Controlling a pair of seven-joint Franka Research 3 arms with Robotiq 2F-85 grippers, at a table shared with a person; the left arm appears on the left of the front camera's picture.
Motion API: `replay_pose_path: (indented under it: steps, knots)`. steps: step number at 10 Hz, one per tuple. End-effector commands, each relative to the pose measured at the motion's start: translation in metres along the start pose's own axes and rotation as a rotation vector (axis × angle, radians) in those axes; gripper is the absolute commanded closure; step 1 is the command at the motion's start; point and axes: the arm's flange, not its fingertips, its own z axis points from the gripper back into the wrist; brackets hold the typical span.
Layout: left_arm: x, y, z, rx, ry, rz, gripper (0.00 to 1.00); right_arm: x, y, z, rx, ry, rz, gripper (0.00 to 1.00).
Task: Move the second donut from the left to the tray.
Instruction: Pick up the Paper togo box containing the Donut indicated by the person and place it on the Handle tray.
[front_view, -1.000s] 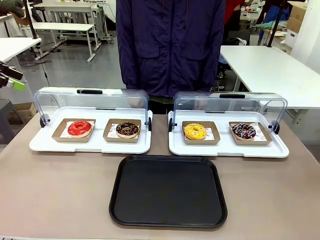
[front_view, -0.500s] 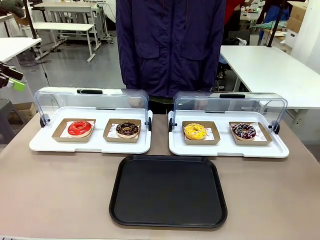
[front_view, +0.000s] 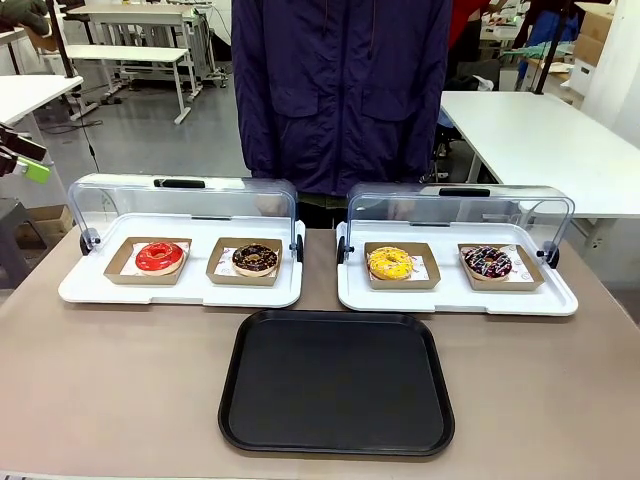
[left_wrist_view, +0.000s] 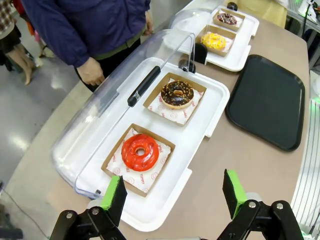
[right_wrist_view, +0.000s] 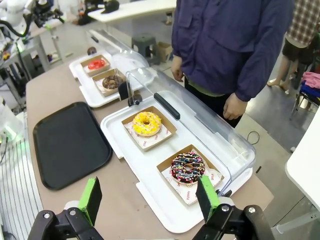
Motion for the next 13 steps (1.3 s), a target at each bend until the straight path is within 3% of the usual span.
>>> replay_pose_path:
  steps: [1, 13]
  knots:
    - [0.0015, 0.0008, 0.0002, -0.005, -0.021, -0.006, 0.00, 0.0001, -0.0012, -0.0001, 0.005, -0.005, 0.028, 0.00]
    - [0.0015, 0.0008, 0.0002, -0.005, -0.021, -0.006, 0.00, 0.0001, -0.0012, -0.0001, 0.005, -0.005, 0.028, 0.00]
